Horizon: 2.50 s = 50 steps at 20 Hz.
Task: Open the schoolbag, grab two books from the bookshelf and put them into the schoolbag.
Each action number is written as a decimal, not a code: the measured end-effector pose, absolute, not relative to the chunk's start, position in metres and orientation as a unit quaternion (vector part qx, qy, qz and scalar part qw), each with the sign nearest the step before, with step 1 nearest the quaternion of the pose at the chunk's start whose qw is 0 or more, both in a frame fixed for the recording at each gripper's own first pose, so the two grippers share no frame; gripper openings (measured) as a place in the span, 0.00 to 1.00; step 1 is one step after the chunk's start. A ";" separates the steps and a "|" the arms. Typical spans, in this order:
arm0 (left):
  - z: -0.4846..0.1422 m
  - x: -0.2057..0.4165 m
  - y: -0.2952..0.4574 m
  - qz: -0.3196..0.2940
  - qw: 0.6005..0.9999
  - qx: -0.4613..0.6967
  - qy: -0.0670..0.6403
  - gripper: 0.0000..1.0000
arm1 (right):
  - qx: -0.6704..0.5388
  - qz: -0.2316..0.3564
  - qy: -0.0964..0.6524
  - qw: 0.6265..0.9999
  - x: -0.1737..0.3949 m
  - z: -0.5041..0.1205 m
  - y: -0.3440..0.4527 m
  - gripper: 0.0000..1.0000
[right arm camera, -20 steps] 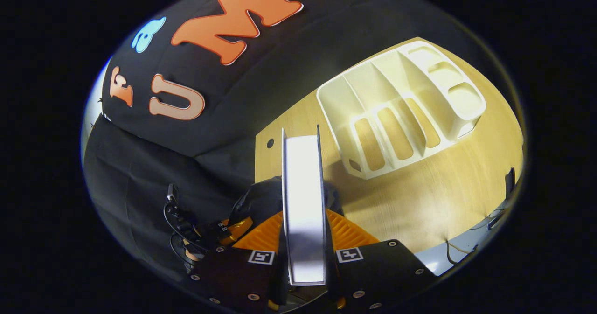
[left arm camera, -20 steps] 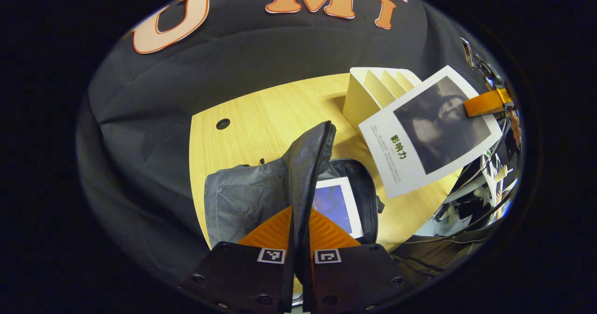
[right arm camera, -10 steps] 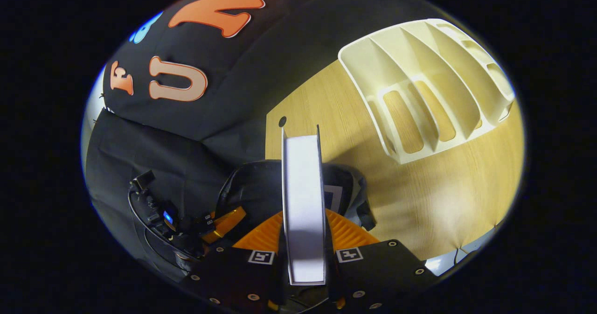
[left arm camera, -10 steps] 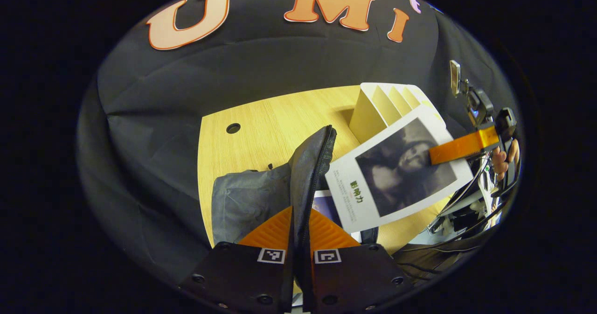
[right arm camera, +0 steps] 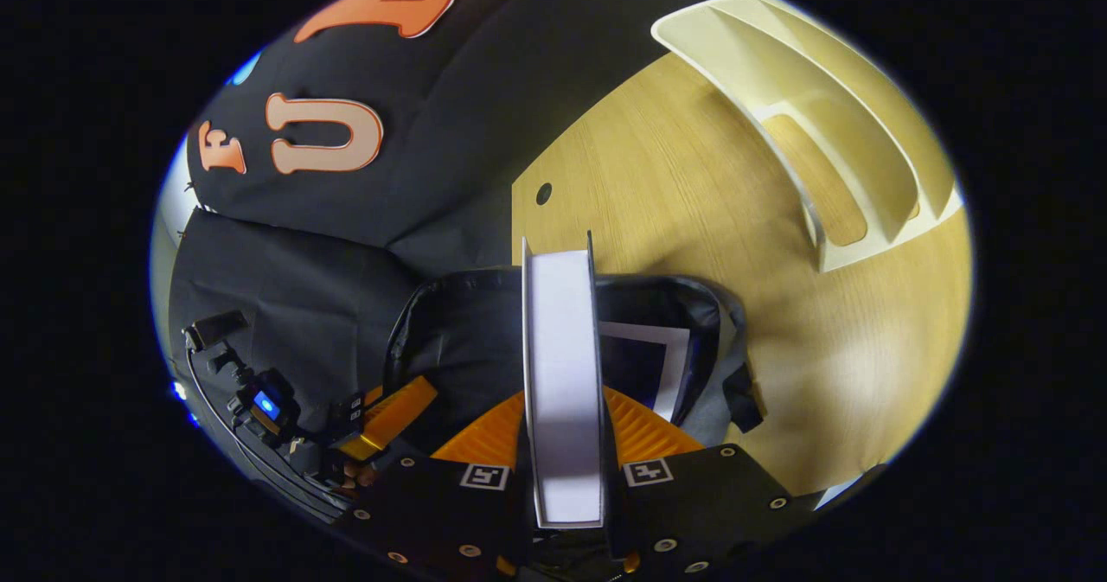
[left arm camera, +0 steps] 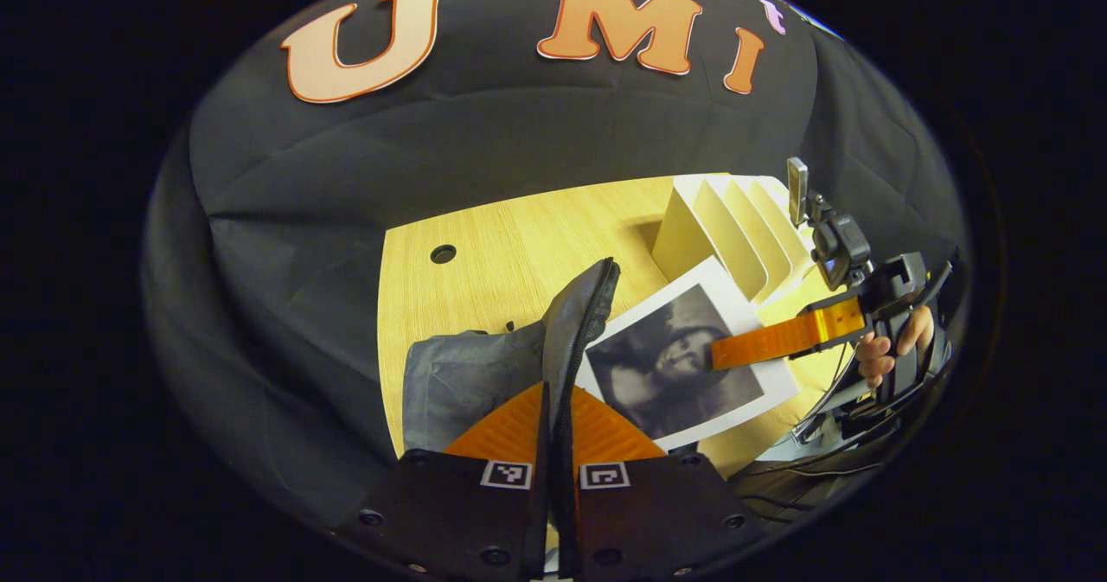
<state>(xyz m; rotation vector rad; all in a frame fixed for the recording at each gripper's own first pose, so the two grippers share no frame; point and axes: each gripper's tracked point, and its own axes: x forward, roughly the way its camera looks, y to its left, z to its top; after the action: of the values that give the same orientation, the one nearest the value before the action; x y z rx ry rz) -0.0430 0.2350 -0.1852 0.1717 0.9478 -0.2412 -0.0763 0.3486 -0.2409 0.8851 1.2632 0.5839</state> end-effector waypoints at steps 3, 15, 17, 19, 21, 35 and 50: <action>-0.195 -0.043 0.238 -0.119 0.877 0.082 0.458 0.06 | 0.417 0.257 0.563 0.665 -0.075 -0.246 0.360 0.34; -0.191 -0.051 0.216 -0.152 0.866 0.091 0.468 0.02 | 0.495 0.251 0.525 0.645 -0.074 -0.268 0.405 0.33; -0.193 -0.053 0.212 -0.156 0.864 0.092 0.470 0.02 | 0.499 0.246 0.523 0.646 -0.077 -0.274 0.407 0.33; -0.195 -0.054 0.207 -0.161 0.863 0.093 0.470 0.03 | 0.509 0.238 0.514 0.648 -0.074 -0.278 0.409 0.33; -0.195 -0.057 0.203 -0.164 0.861 0.096 0.471 0.02 | 0.514 0.243 0.511 0.645 -0.078 -0.281 0.414 0.33; -0.205 -0.061 0.197 -0.159 0.864 0.090 0.469 0.03 | 0.345 0.221 0.563 0.717 -0.098 -0.318 0.391 0.81; -0.240 -0.067 0.143 -0.155 0.851 0.145 0.481 0.21 | 0.263 0.183 0.490 0.811 -0.044 -0.265 0.260 0.92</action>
<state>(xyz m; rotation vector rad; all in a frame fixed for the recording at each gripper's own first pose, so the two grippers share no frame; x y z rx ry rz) -0.0674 0.1431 -0.2402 0.3050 1.0130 -0.3273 -0.0438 0.2596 -0.2651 0.5614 1.0473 0.3918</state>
